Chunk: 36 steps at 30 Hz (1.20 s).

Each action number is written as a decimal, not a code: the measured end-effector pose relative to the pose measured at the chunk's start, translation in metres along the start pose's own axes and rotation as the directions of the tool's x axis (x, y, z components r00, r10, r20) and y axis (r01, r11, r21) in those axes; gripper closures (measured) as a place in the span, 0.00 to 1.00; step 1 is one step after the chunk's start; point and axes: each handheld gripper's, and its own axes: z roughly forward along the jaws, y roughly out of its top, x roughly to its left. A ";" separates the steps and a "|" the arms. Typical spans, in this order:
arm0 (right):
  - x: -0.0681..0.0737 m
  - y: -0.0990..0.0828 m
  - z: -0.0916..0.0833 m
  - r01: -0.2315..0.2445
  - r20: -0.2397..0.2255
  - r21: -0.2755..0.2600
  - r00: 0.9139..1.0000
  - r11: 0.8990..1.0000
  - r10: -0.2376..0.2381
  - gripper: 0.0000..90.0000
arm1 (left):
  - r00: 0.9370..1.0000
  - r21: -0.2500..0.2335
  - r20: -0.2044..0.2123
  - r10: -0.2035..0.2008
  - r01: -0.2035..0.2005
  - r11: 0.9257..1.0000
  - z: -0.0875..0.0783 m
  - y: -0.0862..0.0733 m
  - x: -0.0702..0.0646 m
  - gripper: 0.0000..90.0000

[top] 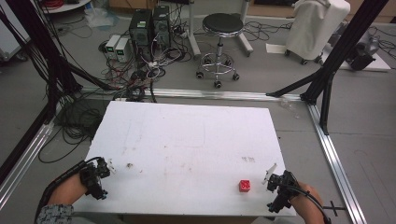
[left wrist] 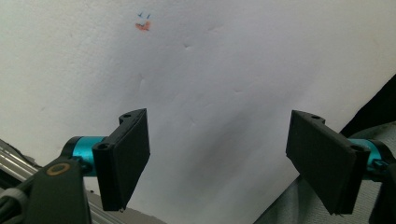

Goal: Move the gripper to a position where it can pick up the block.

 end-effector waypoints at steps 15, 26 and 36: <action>0.001 -0.003 -0.004 -0.006 0.010 -0.002 1.000 1.000 0.006 0.01 | 1.000 -0.007 -0.006 0.006 -0.006 1.000 -0.001 0.004 -0.001 0.24; 0.002 -0.001 -0.004 -0.001 0.007 -0.005 1.000 1.000 0.001 0.01 | 1.000 -0.007 -0.008 0.000 0.000 1.000 -0.002 0.003 0.000 0.24; 0.002 0.000 -0.003 0.007 0.002 0.001 1.000 1.000 -0.007 0.01 | 1.000 0.000 0.000 -0.002 0.002 1.000 -0.002 0.002 0.000 0.24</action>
